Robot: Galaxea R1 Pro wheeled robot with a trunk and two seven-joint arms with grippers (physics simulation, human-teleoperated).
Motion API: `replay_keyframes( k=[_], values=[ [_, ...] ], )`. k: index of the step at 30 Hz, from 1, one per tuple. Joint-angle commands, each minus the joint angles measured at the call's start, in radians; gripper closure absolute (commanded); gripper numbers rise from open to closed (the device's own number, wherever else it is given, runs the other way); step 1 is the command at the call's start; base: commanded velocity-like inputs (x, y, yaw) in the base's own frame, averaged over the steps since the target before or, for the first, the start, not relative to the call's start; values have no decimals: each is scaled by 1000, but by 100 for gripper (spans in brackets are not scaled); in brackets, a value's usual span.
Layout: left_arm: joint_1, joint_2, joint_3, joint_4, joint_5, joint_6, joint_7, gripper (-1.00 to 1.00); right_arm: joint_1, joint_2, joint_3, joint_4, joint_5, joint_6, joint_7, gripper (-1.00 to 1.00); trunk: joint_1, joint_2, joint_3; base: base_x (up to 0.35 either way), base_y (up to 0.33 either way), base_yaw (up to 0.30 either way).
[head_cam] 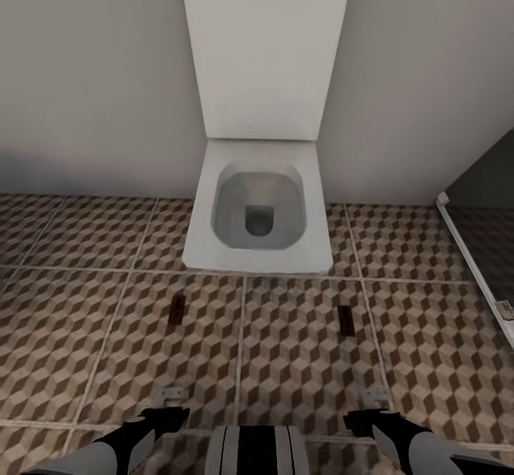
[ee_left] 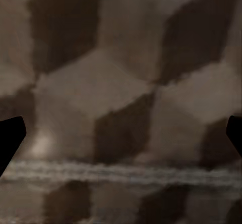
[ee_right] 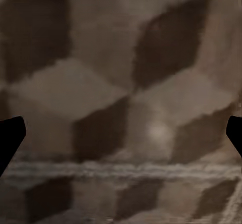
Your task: Take the four mousetraps from the cabinet in the bathroom and place them on the bathroom floor. Make sure all four end up on the same floor surface, and ensure that at least two of them are either under or directly next to the same bathroom sink.
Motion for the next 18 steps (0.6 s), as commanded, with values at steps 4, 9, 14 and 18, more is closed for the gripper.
replay_keyframes(
  k=[4,9,14,18],
  values=[
    [-1,0,-9,1,10,-3,-4,-100,-1,0,-8,2,12,1,1,-100,-1,0,0,-314,0,0],
    [-1,0,-9,1,10,-3,-4,-100,-1,-1,-8,2,13,0,1,-100,-1,0,0,-314,0,0],
    [-1,0,-9,1,10,-3,-5,-100,-1,-1,-8,2,13,0,1,-100,-1,0,0,-314,0,0],
    [0,0,-9,1,10,-3,-5,-100,-1,-1,-8,2,13,-1,1,-100,-1,0,0,-314,0,0]
  ],
)
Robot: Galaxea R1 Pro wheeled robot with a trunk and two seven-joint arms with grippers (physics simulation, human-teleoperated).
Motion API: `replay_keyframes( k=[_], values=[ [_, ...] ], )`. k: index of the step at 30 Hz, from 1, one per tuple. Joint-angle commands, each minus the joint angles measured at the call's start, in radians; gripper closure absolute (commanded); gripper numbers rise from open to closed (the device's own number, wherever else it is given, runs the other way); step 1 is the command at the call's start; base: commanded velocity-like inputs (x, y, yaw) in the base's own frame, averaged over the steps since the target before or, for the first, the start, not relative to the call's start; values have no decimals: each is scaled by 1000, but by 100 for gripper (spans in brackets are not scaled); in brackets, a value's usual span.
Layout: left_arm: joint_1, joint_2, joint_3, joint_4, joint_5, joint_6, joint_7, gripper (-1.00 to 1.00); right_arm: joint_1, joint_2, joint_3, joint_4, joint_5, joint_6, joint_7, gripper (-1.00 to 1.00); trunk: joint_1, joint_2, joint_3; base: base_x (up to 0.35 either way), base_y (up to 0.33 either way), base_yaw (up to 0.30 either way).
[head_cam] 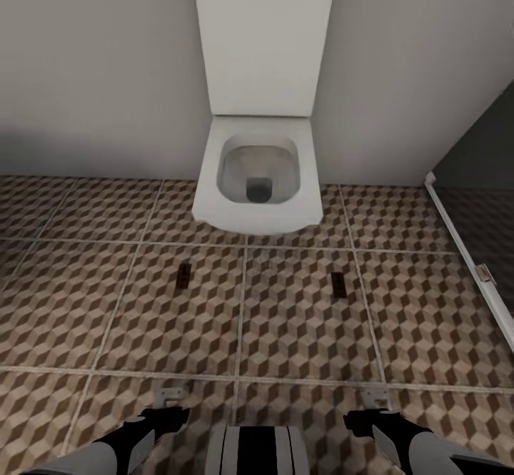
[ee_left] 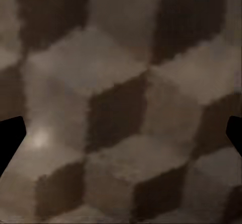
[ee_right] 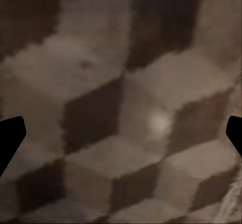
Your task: Take the four mousetraps from the cabinet in the bathroom and place them on the bathroom floor. Make sure all four end up on the same floor surface, and ensure that at least two of them are either under or directly next to the same bathroom sink.
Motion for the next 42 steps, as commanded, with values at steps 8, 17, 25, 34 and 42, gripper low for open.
replay_keyframes(
  k=[8,17,25,34,42],
  values=[
    [-1,0,-8,1,10,-3,-3,-100,-1,0,-8,1,11,1,1,-100,-1,0,0,-314,0,0],
    [-1,0,-8,1,10,-4,-3,-100,-1,0,-8,2,10,-7,1,-100,-1,0,0,-308,0,0],
    [-1,0,-8,1,10,-5,-2,-100,-1,1,-8,2,11,-10,1,-100,-1,0,0,-119,0,0],
    [-1,-3,-8,0,15,-6,5,-100,-1,2,-8,2,12,-11,1,-100,-1,0,0,-16,0,0],
    [-1,-8,-5,-1,18,-6,8,-100,-1,2,-8,2,12,-11,1,-100,-1,0,0,-2,0,0]
  ],
)
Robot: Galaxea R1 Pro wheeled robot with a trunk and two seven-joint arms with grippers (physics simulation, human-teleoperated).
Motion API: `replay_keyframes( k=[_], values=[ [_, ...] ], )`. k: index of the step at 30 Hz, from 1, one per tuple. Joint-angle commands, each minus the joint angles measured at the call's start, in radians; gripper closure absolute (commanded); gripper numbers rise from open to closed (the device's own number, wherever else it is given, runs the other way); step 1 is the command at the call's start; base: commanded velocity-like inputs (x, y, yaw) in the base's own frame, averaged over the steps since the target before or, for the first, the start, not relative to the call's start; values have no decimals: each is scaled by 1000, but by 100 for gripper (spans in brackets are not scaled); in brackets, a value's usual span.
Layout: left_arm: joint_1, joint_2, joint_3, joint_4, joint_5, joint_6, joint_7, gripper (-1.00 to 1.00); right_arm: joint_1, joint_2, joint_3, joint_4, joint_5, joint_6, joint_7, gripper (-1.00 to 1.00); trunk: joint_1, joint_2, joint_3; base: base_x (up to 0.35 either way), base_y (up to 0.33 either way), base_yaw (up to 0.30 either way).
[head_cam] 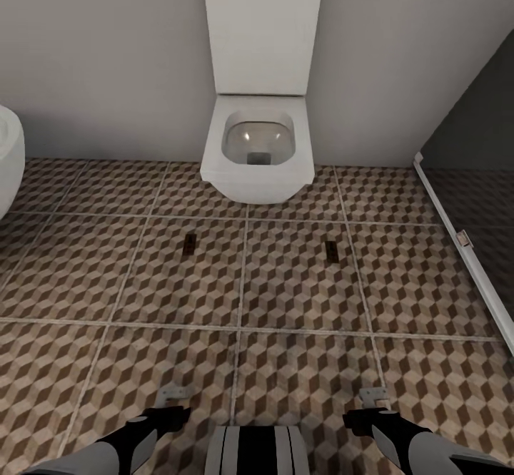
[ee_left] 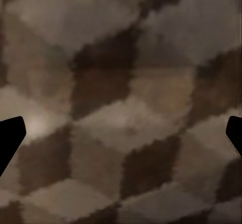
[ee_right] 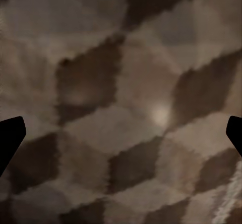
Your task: Take the four mousetraps from the cabinet in the bathroom and place them on the bathroom floor. Make sure all four end up on the same floor surface, and ensure that at least two of them are either under or directly next to the same bathroom sink.
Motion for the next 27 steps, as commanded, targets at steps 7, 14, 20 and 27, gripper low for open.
replay_keyframes(
  k=[7,14,20,27],
  values=[
    [-1,-12,-7,0,13,-4,-2,-100,-1,-1,-8,1,10,2,1,-100,0,0,-1,0,0,0],
    [-1,-16,-7,0,14,-2,-2,-100,-1,-1,-8,2,10,2,1,-100,-3,1,23,0,0,0],
    [-1,-17,-7,0,14,2,0,-100,-1,0,-8,2,10,2,1,-100,-6,3,46,0,0,0],
    [-1,-17,-6,-1,13,4,2,-100,-1,0,-8,2,13,1,1,-100,-9,4,73,0,0,0]
  ],
)
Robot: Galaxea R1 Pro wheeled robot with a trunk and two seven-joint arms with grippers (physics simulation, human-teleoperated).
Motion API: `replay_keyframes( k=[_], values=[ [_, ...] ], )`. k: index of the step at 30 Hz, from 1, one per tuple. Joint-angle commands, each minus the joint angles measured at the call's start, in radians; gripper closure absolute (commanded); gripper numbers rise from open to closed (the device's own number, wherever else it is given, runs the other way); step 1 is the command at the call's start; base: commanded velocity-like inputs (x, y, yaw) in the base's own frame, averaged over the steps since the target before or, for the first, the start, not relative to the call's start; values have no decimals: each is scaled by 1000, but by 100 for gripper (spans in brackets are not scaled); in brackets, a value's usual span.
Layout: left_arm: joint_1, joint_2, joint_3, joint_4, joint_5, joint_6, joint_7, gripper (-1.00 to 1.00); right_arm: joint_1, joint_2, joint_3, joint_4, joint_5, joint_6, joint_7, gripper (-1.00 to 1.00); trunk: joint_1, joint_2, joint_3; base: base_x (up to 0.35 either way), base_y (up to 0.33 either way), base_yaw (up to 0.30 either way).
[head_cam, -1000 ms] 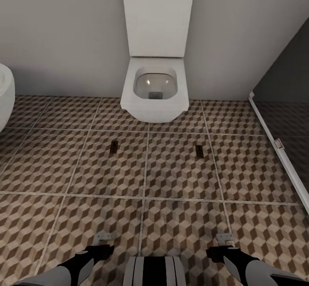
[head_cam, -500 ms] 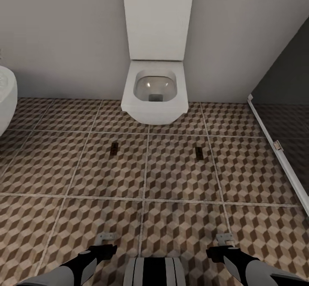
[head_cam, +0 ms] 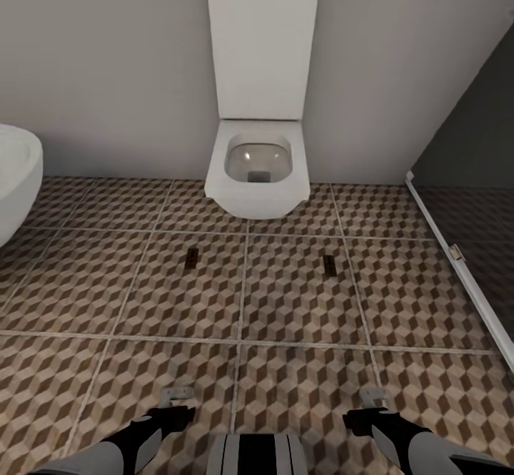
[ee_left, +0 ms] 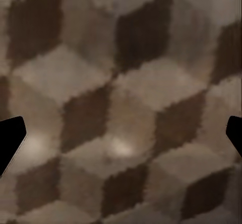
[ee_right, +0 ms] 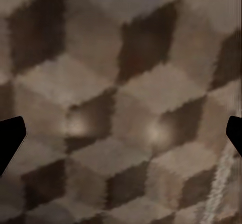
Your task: Take the four mousetraps from the cabinet in the bathroom and place them on the bathroom floor. Make sure all four end up on the same floor surface, and ensure that at least two of them are either under or directly next to the same bathroom sink.
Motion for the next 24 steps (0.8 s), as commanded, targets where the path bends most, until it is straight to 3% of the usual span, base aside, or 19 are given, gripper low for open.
replay_keyframes(
  k=[1,24],
  values=[
    [-1,0,-8,1,10,-3,-3,-100,-1,0,-8,1,11,1,1,-100,-1,0,3,0,0,0],
    [-1,0,-8,-2,9,-3,-2,-100,-1,4,-8,1,10,-46,-14,-100,-11,5,92,0,0,0]
  ],
)
